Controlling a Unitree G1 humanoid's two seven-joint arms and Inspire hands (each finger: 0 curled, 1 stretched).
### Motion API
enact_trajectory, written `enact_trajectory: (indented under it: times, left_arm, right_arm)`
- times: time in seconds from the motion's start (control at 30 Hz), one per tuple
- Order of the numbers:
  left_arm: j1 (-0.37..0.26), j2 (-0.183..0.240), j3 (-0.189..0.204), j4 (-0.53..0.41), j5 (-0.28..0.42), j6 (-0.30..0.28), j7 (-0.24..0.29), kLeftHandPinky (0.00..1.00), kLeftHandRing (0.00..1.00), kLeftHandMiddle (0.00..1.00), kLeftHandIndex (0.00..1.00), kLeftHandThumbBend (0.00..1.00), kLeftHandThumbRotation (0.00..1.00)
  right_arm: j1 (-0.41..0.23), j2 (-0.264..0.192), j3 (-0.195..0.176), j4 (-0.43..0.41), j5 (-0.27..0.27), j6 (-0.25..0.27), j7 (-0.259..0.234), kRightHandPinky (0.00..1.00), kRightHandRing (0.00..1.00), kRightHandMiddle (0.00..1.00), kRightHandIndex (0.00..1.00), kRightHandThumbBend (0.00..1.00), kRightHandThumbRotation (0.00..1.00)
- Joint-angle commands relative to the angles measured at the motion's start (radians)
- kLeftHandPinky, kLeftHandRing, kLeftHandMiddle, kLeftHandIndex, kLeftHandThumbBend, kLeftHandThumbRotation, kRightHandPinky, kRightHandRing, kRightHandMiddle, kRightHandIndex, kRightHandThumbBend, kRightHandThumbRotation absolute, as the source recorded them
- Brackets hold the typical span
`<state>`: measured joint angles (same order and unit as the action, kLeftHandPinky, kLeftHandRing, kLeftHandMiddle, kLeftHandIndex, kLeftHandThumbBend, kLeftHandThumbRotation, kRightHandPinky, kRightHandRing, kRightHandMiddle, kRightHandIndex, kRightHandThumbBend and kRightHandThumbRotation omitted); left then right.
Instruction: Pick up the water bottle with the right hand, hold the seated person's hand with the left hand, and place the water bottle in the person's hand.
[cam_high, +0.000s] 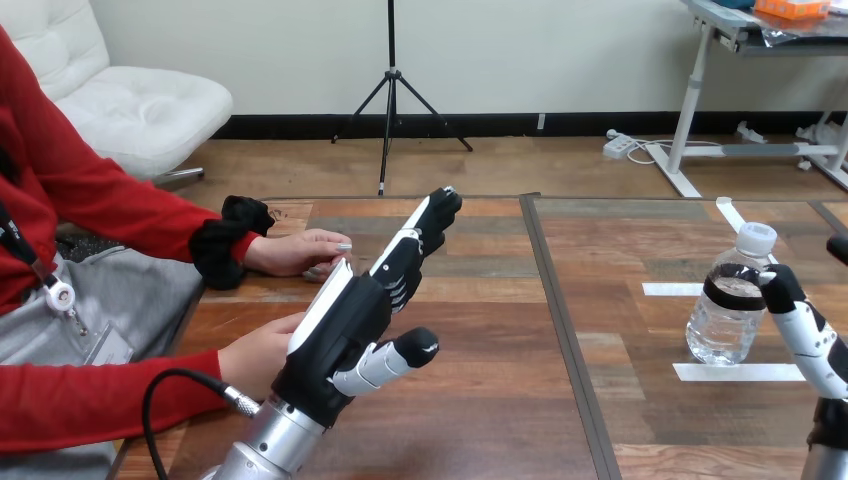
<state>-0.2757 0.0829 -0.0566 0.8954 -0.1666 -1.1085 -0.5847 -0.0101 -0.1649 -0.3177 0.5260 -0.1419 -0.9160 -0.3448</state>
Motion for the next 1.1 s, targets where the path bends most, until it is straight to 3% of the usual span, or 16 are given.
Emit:
enact_trajectory:
  times: [0.0, 0.33, 0.63, 1.07]
  left_arm:
    - [-0.05, -0.001, 0.019, -0.023, -0.019, -0.01, 0.003, 1.0, 1.0, 1.0, 1.0, 1.0, 0.87]
    - [-0.049, 0.005, 0.016, -0.03, -0.032, -0.001, -0.012, 1.0, 1.0, 1.0, 1.0, 1.0, 0.87]
    - [-0.045, 0.007, 0.017, -0.034, -0.031, -0.006, -0.01, 1.0, 1.0, 1.0, 1.0, 1.0, 0.86]
    - [-0.044, 0.013, 0.018, -0.038, -0.047, -0.001, -0.029, 1.0, 1.0, 1.0, 1.0, 1.0, 0.86]
  right_arm:
    - [-0.1, -0.029, 0.0, 0.062, 0.027, 0.006, 0.012, 0.84, 0.95, 0.95, 0.95, 1.0, 0.64]
    - [-0.161, -0.044, 0.005, 0.174, 0.048, 0.072, 0.017, 0.93, 0.98, 0.96, 0.97, 1.0, 0.65]
    - [-0.217, -0.054, 0.008, 0.28, 0.087, 0.103, 0.043, 0.96, 0.99, 0.97, 0.99, 1.0, 0.64]
    - [-0.288, -0.075, 0.016, 0.427, 0.085, 0.122, 0.039, 0.97, 0.99, 0.98, 1.0, 1.0, 0.65]
